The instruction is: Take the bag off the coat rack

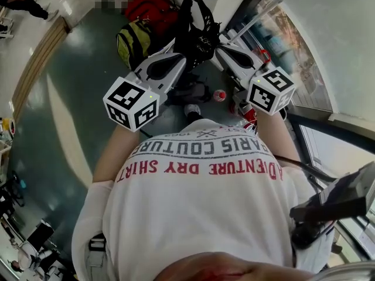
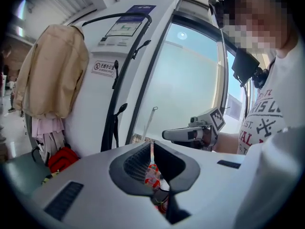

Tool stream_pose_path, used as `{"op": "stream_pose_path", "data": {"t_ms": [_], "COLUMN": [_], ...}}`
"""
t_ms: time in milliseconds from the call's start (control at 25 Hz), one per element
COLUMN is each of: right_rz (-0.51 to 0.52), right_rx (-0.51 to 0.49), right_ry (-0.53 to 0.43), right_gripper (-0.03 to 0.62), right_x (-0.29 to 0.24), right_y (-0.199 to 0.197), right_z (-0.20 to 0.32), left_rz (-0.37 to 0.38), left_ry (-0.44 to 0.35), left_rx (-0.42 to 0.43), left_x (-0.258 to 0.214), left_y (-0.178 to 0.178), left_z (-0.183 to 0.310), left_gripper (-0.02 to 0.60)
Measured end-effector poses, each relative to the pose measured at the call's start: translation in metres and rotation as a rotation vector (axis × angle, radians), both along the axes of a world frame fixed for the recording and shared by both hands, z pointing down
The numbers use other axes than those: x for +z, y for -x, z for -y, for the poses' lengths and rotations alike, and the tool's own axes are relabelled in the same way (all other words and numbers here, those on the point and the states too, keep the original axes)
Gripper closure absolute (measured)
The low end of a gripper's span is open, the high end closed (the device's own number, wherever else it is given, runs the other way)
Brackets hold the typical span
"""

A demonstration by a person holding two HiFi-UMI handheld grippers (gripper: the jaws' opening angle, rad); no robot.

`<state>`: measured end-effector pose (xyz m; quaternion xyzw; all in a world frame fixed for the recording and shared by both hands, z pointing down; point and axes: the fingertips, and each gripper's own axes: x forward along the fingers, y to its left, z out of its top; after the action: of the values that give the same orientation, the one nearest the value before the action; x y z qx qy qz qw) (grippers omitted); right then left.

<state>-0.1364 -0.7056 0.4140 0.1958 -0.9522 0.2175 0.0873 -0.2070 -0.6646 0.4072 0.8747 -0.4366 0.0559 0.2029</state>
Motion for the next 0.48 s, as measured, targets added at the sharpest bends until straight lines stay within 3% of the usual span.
{"op": "stream_pose_path", "data": {"t_ms": [320, 480], "right_rz": [-0.016, -0.023], "right_rx": [0.004, 0.018], "right_ry": [0.018, 0.044], "right_gripper": [0.592, 0.592], "right_x": [0.012, 0.025], "right_y": [-0.001, -0.009], "right_z": [0.024, 0.030], "left_rz": [0.048, 0.150], "left_ry": [-0.008, 0.007], "left_rx": [-0.055, -0.060], "left_x": [0.013, 0.043], "left_y": [0.022, 0.027], "left_z": [0.057, 0.094], "left_gripper": [0.463, 0.436]}}
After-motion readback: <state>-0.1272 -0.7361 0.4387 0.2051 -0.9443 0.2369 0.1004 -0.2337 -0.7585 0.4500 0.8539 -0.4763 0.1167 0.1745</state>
